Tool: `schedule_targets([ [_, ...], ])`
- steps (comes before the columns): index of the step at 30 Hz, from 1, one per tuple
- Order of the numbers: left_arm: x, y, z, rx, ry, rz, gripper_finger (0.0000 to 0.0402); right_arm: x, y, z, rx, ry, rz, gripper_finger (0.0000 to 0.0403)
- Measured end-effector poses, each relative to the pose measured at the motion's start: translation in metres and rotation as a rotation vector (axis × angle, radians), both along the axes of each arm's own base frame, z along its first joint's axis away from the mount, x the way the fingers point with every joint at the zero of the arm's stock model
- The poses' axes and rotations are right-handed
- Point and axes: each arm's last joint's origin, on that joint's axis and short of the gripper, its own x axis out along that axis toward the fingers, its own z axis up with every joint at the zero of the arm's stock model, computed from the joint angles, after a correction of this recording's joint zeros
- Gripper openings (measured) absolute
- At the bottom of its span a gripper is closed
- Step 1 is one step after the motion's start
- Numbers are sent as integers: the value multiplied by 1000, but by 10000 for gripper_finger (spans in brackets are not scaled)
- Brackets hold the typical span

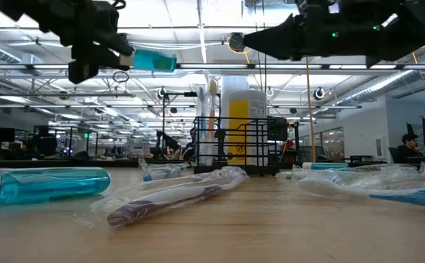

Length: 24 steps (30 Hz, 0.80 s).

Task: Pick & Place toothbrushing station
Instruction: Put the blue mouthwash into the black wire organizer

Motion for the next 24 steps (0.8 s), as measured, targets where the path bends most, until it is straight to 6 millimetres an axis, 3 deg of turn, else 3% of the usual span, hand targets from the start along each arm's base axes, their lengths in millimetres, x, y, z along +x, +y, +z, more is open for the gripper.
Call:
schedule_targets([
  [4,11,-2,13,-10,119,-15,87,14,1,-2,-16,55,3,172],
  [11,48,0,12,-101,339,-32,88,37,17,-5,-65,99,103,217],
  [16,74,-1,19,-70,341,-97,88,57,35,-12,-144,256,153,219],
  [24,95,-2,27,-73,321,-142,88,79,45,-20,-270,305,-58,219],
])
